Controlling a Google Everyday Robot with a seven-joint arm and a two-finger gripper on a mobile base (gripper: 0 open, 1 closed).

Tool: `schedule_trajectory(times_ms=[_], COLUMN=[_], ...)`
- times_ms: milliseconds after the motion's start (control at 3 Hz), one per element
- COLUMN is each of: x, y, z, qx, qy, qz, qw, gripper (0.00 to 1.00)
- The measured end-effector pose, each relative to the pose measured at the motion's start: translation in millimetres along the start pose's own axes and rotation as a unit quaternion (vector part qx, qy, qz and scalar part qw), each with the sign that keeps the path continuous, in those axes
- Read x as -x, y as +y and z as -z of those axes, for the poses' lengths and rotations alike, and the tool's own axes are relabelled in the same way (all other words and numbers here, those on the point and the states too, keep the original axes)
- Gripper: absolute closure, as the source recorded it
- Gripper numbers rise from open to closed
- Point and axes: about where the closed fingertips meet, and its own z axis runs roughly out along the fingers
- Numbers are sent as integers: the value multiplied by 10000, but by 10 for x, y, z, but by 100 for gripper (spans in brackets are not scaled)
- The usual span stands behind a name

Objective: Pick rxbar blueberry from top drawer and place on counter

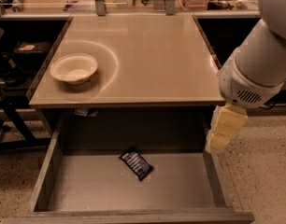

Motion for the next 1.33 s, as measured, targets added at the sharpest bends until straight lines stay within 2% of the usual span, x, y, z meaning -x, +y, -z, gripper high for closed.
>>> schedule_trajectory(times_ms=[333, 667, 1000, 1333], x=[-11, 46, 301, 514], y=[27, 191, 586, 914], z=[-33, -129, -354, -721], qx=[32, 123, 261, 513], qy=[26, -49, -219, -310], qz=[-9, -70, -122, -101], qw=[10000, 9999, 9993, 9982], gripper=[0, 0, 0, 0])
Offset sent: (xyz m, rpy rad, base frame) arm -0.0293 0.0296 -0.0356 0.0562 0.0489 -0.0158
